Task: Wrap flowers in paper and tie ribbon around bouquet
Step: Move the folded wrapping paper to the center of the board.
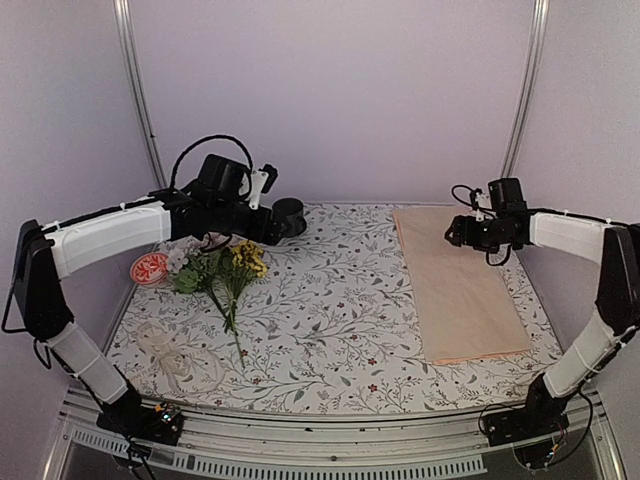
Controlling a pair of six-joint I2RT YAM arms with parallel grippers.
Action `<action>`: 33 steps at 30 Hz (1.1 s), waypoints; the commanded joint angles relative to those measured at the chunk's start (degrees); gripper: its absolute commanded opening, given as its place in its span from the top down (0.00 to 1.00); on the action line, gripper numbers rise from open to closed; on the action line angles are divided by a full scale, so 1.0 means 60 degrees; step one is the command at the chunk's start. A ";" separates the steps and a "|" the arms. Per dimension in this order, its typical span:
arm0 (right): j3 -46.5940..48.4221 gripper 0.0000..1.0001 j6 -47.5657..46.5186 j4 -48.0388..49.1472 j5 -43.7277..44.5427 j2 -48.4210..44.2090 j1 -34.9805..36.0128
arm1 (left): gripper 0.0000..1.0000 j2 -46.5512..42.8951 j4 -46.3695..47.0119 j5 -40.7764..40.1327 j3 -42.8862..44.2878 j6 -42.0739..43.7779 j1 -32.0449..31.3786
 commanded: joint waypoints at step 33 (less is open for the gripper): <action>0.5331 0.06 -0.3092 -0.3354 -0.1237 0.6361 0.0374 | 0.18 -0.0163 0.0063 0.0167 -0.0719 0.1771 -0.0310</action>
